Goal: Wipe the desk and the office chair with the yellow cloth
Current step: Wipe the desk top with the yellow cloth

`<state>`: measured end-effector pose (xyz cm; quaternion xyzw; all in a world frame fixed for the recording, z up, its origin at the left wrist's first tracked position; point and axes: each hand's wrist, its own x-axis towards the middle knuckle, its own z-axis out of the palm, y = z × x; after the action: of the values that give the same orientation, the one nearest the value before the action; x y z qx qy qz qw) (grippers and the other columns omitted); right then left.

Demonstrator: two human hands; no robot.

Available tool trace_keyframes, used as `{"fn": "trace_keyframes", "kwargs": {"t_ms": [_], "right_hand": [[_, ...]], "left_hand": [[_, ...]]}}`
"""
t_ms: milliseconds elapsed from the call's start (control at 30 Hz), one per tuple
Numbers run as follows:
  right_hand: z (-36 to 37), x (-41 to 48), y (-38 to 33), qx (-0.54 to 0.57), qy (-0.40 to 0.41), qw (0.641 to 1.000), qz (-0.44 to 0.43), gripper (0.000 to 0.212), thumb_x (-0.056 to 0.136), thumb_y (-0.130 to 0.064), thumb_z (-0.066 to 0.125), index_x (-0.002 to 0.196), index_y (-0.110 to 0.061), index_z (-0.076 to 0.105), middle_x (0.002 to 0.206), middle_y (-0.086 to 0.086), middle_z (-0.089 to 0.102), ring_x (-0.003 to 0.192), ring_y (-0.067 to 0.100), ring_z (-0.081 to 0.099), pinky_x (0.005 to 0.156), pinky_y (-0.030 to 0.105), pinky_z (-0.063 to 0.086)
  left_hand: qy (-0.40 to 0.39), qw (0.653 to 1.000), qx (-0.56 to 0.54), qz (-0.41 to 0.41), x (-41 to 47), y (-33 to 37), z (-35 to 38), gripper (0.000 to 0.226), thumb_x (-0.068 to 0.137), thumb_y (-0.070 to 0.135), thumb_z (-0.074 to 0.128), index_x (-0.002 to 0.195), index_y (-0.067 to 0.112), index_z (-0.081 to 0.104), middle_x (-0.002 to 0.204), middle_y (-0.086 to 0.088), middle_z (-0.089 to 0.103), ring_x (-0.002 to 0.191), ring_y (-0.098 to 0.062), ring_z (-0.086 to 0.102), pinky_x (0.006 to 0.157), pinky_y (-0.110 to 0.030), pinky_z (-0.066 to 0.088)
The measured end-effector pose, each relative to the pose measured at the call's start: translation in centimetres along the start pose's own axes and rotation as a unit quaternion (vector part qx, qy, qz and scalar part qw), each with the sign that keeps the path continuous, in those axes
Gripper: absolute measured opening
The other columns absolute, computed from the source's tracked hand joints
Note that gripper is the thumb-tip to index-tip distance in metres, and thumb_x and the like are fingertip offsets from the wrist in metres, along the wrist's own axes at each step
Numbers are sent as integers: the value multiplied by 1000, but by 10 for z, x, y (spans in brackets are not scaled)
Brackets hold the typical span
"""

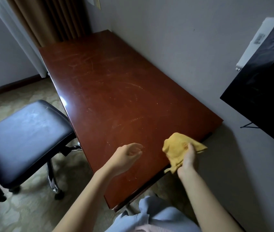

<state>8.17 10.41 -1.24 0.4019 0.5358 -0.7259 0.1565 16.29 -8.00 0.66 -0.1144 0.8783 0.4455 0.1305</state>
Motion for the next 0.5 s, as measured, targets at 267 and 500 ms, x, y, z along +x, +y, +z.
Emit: {"fn": "trace_keyframes", "kwargs": {"t_ms": [267, 500], "right_hand": [[5, 79, -68, -326, 80, 898, -283, 44, 99, -35, 43, 108, 6, 57, 111, 25, 61, 104, 38, 59, 79, 34, 43], [12, 103, -5, -675, -27, 633, -378, 43, 94, -41, 48, 136, -46, 42, 157, 1, 17, 144, 28, -3, 110, 58, -10]], "left_hand": [[117, 986, 30, -117, -11, -51, 11, 50, 91, 27, 62, 138, 21, 45, 142, -3, 45, 127, -19, 44, 104, -28, 35], [110, 924, 75, -358, -22, -77, 29, 115, 74, 53, 74, 153, 19, -2, 159, -9, -14, 147, -28, -5, 115, -53, 10]]}}
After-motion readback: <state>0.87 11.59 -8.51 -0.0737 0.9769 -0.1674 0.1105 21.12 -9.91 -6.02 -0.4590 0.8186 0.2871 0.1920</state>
